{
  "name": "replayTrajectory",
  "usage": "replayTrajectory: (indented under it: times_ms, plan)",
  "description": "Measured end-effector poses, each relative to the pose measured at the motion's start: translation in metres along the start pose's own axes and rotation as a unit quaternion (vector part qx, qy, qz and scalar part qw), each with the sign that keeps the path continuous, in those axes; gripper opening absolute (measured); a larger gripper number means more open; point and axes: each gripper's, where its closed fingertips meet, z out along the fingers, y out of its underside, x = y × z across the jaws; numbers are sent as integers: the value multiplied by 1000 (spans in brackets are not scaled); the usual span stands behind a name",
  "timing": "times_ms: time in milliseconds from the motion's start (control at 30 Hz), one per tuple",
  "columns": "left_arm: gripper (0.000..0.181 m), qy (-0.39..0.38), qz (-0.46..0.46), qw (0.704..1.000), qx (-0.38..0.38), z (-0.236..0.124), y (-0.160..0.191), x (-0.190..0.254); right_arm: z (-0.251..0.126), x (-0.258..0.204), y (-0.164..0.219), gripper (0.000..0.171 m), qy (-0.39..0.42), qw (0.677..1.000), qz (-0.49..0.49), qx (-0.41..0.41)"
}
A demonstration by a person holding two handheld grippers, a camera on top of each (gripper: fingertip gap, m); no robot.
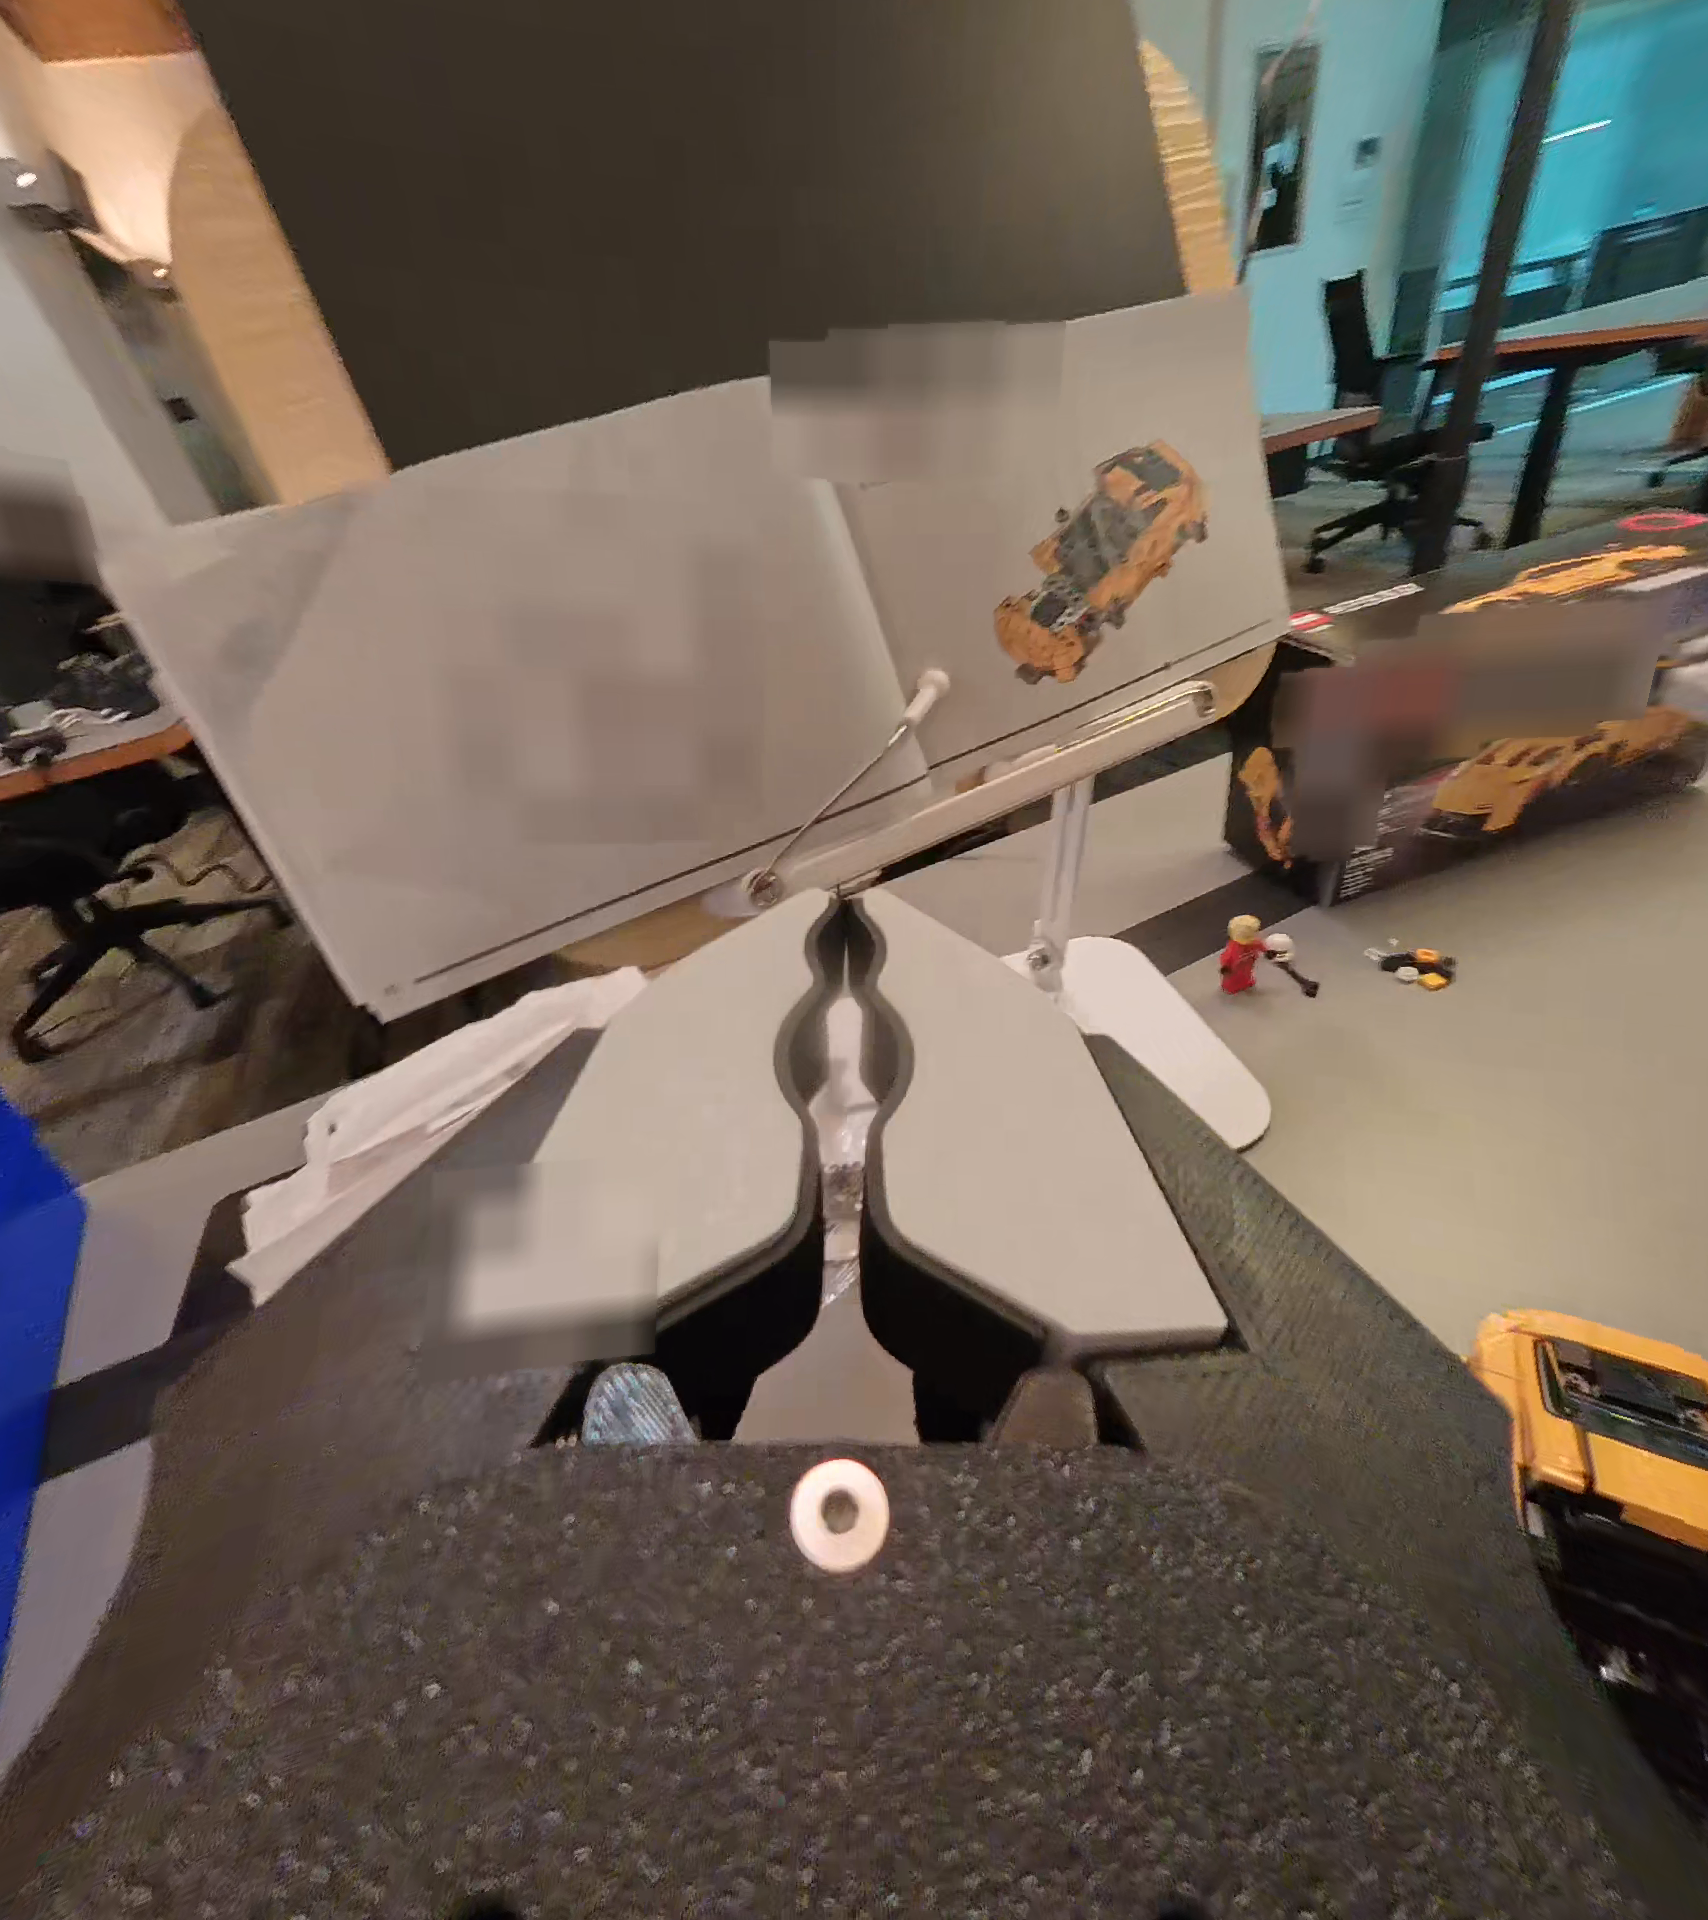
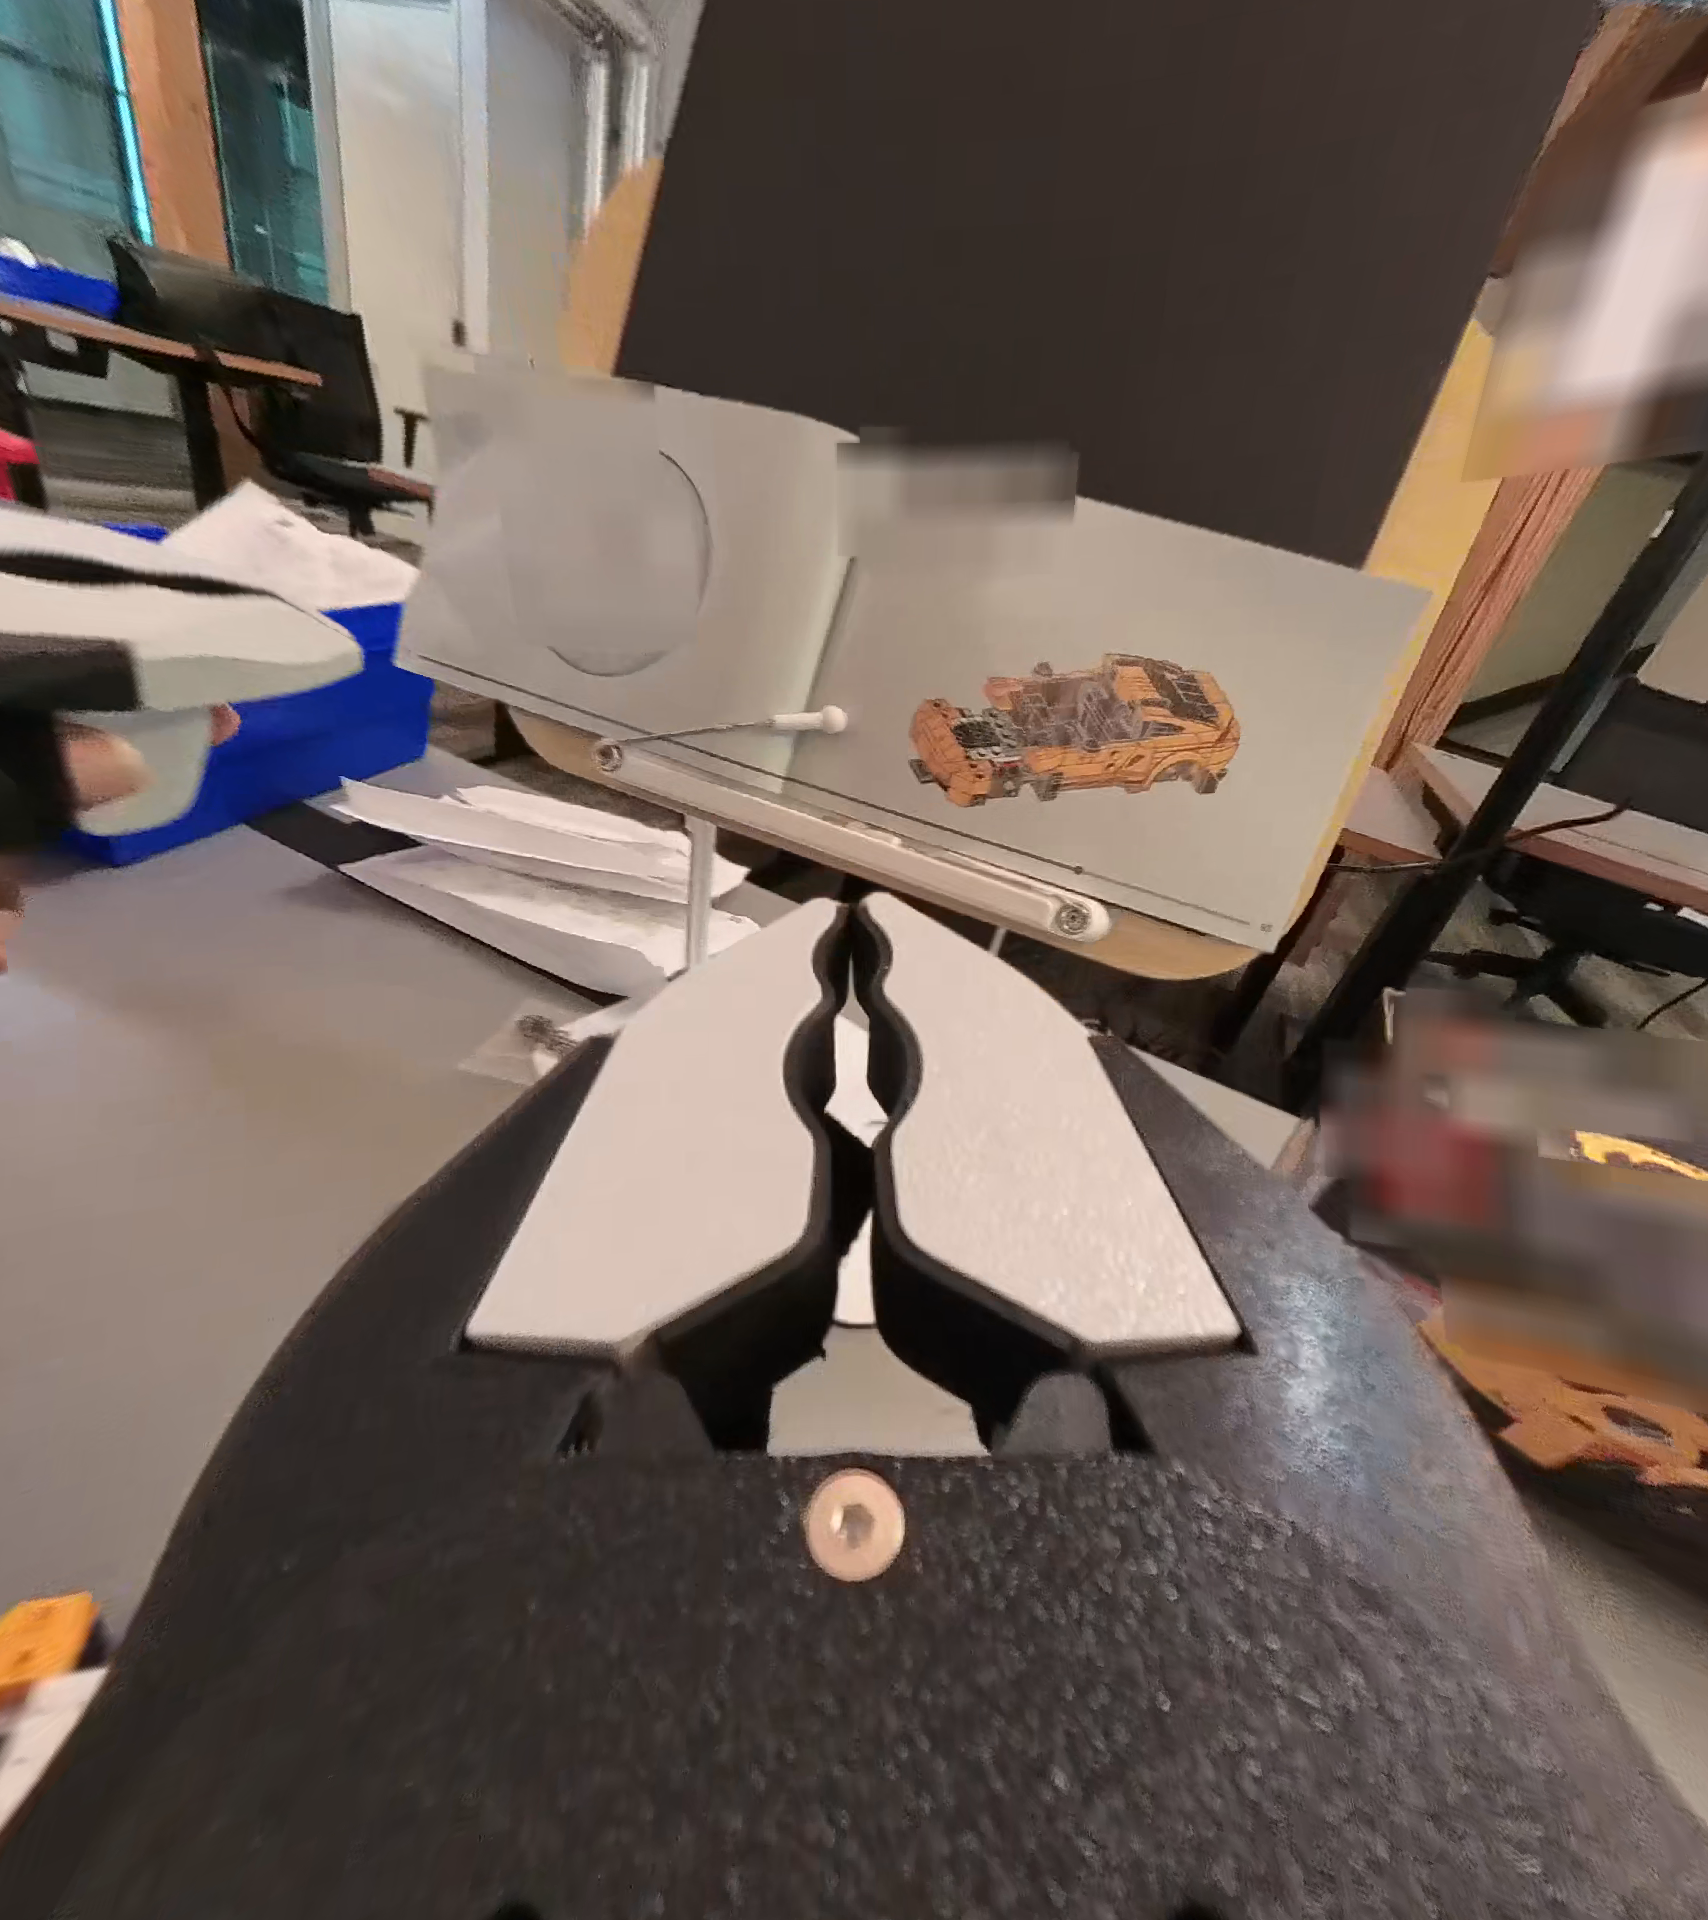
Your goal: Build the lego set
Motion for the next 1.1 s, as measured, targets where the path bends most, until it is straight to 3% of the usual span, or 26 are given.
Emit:
replayTrajectory:
  times_ms: [200,400,633,1100]
  plan:
    - [0,-72,-60,995,-19,29,5,-34,-8,-28,-17,0,15,998,49,22]
    - [0,-102,-108,988,-34,67,22,-50,-6,-31,2,0,36,998,52,9]
    - [0,-109,-89,989,-37,77,25,-60,8,-38,24,0,18,998,65,-19]
    - [0,-113,-81,989,-41,77,29,-65,6,-36,26,0,14,997,69,-19]
